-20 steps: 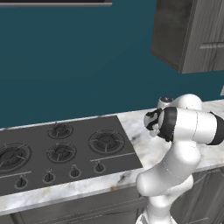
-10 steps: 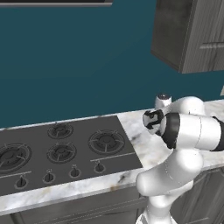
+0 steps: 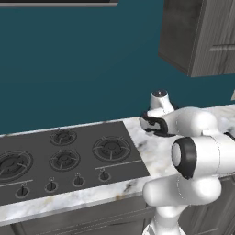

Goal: Turn on the sink faucet. Then move the lemon wedge from the counter to the sink. Turn off the sink. Move the vegetable from the sink to the pot next to the stove. Finally move the pot to the rear center burner.

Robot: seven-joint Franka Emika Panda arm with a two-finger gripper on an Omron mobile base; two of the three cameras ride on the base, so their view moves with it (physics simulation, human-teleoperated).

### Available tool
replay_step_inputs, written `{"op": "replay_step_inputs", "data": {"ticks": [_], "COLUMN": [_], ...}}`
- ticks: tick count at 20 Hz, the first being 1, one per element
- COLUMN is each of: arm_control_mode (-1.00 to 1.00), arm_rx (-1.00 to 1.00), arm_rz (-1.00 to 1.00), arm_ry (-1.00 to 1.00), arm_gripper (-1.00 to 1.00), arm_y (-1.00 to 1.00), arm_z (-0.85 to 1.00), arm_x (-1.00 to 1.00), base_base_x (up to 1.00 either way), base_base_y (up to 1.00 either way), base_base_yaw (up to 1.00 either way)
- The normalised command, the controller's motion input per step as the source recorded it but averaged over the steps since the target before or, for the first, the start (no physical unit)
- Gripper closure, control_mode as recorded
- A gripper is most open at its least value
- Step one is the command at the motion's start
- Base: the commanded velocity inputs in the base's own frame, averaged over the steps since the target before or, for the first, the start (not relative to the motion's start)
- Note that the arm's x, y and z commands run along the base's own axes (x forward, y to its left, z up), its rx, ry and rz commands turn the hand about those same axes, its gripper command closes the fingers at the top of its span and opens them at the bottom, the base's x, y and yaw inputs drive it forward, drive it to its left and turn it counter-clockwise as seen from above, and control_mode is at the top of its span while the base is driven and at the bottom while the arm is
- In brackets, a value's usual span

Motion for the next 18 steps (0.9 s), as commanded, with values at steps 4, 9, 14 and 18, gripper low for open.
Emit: {"op": "replay_step_inputs", "data": {"ticks": [4,9,14,18], "arm_control_mode": [-1.0,-1.0,-1.0,-1.0], "arm_rx": [-0.01,0.0,0.0,0.0], "arm_rz": [0.17,0.23,0.28,0.29], "arm_ry": [0.01,0.05,0.08,0.1], "arm_gripper": [1.0,1.0,1.0,1.0], "arm_y": [0.88,1.0,1.0,1.0], "arm_z": [0.34,0.2,0.16,0.15], "arm_x": [0.0,0.06,0.06,0.06], "base_base_x": [0.0,0.0,0.0,0.0], "base_base_y": [0.0,0.0,0.0,0.0], "base_base_yaw": [0.0,0.0,0.0,0.0]}}
